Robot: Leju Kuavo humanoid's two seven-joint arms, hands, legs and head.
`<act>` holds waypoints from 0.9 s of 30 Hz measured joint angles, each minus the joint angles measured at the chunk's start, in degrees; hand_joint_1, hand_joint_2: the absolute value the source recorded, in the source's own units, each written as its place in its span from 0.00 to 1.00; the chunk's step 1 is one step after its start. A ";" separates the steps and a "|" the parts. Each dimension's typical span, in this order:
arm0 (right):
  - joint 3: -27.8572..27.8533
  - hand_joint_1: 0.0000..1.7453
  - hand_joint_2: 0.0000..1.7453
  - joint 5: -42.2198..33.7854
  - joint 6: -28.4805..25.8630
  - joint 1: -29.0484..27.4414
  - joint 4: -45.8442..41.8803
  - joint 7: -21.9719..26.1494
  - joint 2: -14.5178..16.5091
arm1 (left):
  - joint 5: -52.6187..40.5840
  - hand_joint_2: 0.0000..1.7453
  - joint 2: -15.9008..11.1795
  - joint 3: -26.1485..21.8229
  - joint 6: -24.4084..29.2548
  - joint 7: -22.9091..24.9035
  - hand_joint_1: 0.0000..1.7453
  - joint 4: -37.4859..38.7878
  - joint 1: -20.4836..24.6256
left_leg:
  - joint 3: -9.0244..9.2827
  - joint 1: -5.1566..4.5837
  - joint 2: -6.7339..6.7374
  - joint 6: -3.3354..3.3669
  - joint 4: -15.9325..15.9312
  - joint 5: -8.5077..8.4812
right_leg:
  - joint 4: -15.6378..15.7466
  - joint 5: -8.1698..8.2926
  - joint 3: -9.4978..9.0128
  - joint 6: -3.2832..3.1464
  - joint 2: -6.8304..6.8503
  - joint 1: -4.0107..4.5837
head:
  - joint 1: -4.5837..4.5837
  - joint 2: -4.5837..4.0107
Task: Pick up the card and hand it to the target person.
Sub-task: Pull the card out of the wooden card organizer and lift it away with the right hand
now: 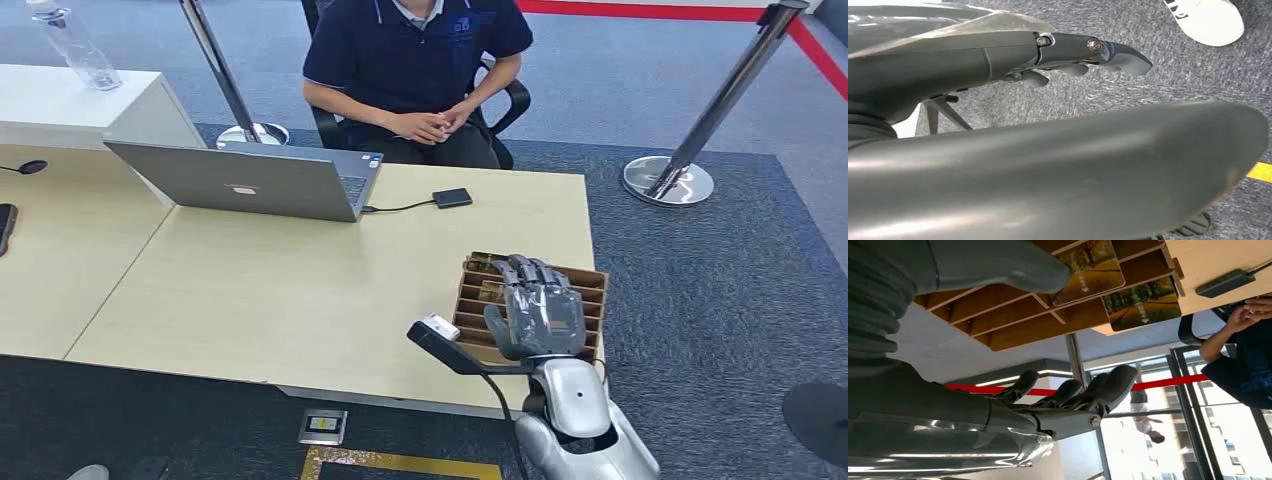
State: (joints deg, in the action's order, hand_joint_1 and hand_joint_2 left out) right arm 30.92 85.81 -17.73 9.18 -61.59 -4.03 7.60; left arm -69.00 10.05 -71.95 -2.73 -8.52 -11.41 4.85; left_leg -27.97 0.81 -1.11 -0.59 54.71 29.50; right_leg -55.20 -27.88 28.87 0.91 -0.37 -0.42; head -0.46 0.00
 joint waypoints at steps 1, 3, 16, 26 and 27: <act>-0.07 0.45 1.00 0.01 0.00 -0.08 -0.04 0.00 0.02 | 0.01 0.00 0.00 0.00 0.00 0.00 0.00 0.00 0.00 | 0.00 0.00 0.00 0.00 0.00 0.00 | 0.00 0.00 0.00 0.00 0.00 0.00 | 0.00 0.00; -0.27 0.49 1.00 0.02 0.02 -0.23 -0.11 0.02 0.08 | 0.01 0.00 -0.01 0.01 0.00 0.00 0.00 0.00 -0.01 | 0.00 0.00 0.00 0.00 0.00 0.00 | 0.00 0.00 0.00 0.00 0.00 0.00 | 0.00 0.00; -1.83 0.43 1.00 0.59 1.27 -0.11 -0.39 -0.05 0.96 | -0.24 0.00 -0.19 0.02 -0.37 0.49 0.00 0.00 0.01 | 0.00 0.00 0.00 0.00 0.00 0.00 | 0.00 0.01 -0.01 0.00 0.00 0.00 | 0.01 0.00; -2.24 0.50 1.00 0.41 1.46 0.78 0.28 0.01 1.27 | -0.24 0.00 -0.24 0.02 -0.37 0.59 0.00 0.00 0.03 | 0.01 0.00 0.00 -0.01 0.00 -0.01 | -0.01 0.01 -0.01 -0.01 0.00 0.00 | 0.00 0.00; -2.29 0.51 1.00 0.39 1.46 0.97 0.45 0.05 1.38 | -0.24 0.00 -0.24 0.02 -0.37 0.59 0.00 0.00 0.04 | 0.01 0.00 0.00 -0.01 0.00 -0.01 | -0.01 0.01 -0.01 -0.01 0.00 0.00 | 0.00 0.00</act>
State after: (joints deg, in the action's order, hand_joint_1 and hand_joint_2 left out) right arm 28.62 86.20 -16.26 10.15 -61.14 -3.98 8.98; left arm -69.24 9.81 -71.93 -3.10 -7.93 -11.41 4.89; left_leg -27.96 0.81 -1.11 -0.60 54.72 29.49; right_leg -55.21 -27.87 28.86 0.90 -0.37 -0.42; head -0.46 0.00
